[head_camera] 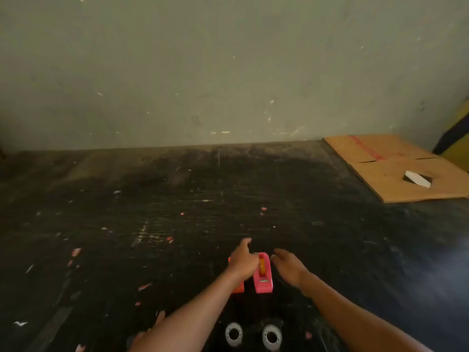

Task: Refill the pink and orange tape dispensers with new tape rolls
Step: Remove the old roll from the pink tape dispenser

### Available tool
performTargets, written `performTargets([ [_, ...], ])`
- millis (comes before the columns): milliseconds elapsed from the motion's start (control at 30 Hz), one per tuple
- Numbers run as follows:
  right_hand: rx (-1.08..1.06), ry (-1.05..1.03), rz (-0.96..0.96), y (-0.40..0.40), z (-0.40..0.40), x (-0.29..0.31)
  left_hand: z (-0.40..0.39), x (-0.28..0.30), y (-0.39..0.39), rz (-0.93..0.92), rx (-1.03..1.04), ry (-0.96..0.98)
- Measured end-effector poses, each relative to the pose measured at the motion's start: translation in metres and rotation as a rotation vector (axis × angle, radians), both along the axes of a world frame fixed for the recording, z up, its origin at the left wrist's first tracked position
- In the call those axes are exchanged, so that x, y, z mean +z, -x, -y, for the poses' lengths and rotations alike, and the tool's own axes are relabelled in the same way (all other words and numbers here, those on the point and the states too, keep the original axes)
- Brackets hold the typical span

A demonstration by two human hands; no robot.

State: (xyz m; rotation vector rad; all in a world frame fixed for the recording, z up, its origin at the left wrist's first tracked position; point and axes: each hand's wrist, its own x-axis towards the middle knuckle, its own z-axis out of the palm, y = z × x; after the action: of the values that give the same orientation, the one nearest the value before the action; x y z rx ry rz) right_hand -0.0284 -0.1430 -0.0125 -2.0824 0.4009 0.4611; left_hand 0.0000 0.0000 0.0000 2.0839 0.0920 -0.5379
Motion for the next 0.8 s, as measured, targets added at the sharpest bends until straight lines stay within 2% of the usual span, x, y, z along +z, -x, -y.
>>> performTargets([
  [200, -0.082, -0.132, -0.118, 0.011, -0.013, -0.013, 0.018, -0.020, 0.018, -0.170, 0.004, 0.014],
  [333, -0.156, -0.258, -0.145, 0.013, -0.017, -0.014, 0.024, -0.033, 0.019, -0.289, 0.216, 0.182],
  [433, -0.234, -0.313, -0.074, 0.012, -0.013, -0.026, 0.027, -0.039, 0.020, -0.353, 0.361, 0.310],
  [567, -0.220, -0.296, 0.056, 0.014, -0.012, -0.025, 0.037, -0.035, 0.022, -0.307, 0.437, 0.365],
  [667, -0.248, -0.220, 0.177, 0.014, -0.014, -0.015, 0.042, -0.032, 0.018, -0.237, 0.486, 0.383],
  [800, -0.339, -0.123, 0.282, 0.008, -0.013, -0.001, 0.044, -0.024, 0.014, -0.230, 0.469, 0.470],
])
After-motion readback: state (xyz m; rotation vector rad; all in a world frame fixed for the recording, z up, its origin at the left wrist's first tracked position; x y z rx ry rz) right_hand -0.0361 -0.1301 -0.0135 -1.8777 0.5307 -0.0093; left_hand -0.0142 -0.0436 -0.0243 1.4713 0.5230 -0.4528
